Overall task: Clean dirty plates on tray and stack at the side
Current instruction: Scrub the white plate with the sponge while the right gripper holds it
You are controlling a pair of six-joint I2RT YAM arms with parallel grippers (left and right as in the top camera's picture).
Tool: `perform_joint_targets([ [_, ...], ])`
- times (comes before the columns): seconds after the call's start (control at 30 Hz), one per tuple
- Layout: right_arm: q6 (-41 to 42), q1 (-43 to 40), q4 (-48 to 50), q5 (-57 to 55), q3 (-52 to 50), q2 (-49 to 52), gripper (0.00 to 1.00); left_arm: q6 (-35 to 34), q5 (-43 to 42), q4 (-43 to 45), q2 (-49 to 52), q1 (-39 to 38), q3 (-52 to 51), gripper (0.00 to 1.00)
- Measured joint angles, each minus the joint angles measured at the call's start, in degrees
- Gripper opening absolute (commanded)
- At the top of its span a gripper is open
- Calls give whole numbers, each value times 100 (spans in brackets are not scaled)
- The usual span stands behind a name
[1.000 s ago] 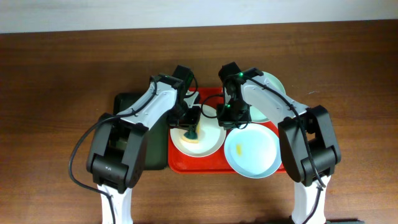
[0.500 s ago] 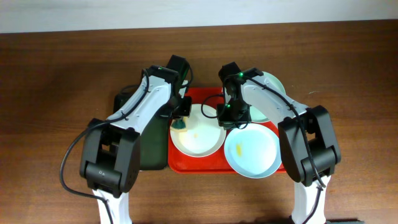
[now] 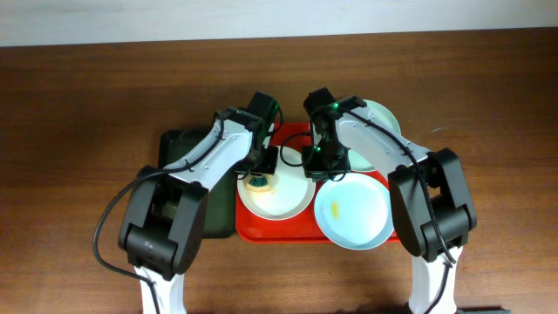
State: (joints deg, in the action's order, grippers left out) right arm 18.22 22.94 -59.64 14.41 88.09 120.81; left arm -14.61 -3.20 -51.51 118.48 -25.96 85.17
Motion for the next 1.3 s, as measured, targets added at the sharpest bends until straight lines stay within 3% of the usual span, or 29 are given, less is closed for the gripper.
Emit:
perform_joint_targets([
  [0.2, -2, 2, 2, -2, 0, 2, 4, 2, -391, 184, -149, 46, -372, 0],
  [0.43, -13, 4, 0, -22, 0, 0, 4, 393, -1762, 157, -190, 92, -509, 0],
  [0.83, -20, 4, 7, -17, 0, 0, 4, 455, -256, 713, -780, 59, -546, 0],
  [1.13, -22, 20, 28, 0, 0, 0, 4, 243, 149, 1451, -802, -9, -1373, 0],
  [1.3, -26, 26, 26, 2, 0, 0, 4, 85, -505, 1058, -826, 15, -1399, 0],
])
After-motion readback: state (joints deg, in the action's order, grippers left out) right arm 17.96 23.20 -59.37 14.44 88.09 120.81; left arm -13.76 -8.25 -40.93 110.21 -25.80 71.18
